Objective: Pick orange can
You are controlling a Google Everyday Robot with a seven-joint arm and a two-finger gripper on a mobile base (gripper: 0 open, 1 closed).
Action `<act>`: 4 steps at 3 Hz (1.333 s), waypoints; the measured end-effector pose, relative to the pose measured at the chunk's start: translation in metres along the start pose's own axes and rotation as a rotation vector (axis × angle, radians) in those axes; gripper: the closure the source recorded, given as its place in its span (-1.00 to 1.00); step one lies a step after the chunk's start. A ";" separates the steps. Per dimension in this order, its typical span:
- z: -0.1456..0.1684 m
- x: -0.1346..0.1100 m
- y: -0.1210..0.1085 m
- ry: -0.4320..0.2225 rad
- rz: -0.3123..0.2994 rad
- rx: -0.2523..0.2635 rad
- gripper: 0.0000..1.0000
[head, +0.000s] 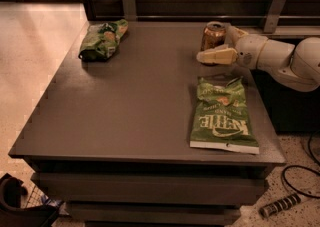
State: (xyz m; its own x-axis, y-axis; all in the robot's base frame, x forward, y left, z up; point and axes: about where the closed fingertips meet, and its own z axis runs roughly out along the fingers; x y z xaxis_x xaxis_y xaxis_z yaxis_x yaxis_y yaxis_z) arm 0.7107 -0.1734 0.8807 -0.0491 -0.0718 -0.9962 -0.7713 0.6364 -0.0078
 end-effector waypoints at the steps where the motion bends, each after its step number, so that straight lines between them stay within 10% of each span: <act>1: 0.002 0.001 0.001 0.000 0.002 -0.004 -0.70; 4: 0.010 0.000 0.007 -0.001 0.003 -0.018 0.86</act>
Offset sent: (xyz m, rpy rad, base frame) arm 0.0006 0.0020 -0.0018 0.0021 0.0024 0.0032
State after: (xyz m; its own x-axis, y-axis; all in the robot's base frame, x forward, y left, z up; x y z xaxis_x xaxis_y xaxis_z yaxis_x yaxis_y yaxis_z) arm 0.7121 -0.1612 0.8795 -0.0503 -0.0692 -0.9963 -0.7828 0.6223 -0.0037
